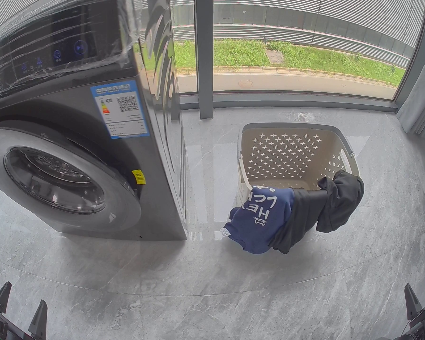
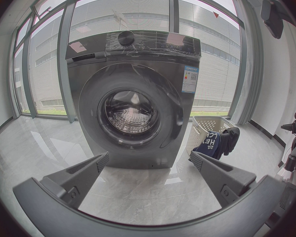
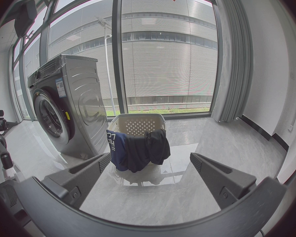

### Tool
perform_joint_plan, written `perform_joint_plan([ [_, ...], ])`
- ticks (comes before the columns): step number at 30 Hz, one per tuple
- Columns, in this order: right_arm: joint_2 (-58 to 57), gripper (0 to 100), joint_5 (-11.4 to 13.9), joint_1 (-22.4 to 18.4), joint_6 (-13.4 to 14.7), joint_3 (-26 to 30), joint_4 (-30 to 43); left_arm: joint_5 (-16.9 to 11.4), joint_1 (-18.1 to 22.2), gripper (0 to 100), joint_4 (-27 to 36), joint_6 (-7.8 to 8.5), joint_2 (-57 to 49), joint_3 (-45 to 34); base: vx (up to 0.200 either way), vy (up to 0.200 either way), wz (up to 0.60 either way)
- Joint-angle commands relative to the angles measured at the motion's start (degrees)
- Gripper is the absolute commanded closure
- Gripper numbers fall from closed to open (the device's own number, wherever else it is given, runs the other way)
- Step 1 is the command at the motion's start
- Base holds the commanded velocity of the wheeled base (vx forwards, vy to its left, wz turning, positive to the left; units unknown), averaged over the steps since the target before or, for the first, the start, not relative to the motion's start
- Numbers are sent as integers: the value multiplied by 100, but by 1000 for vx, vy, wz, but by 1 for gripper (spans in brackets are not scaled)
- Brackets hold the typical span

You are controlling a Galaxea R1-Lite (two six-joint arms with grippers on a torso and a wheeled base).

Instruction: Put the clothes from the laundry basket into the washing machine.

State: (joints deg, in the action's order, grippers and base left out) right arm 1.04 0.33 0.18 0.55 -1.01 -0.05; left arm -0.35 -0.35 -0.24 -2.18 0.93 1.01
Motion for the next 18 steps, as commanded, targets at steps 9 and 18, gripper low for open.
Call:
perform_joint_plan([
  [9,-60,0,2,-1,-2,101,5,0,0,0,-2,-2,-93,-101,0,156,0],
  [18,-60,0,2,-1,-2,101,-4,0,0,0,-2,-2,-93,-101,0,0,0],
])
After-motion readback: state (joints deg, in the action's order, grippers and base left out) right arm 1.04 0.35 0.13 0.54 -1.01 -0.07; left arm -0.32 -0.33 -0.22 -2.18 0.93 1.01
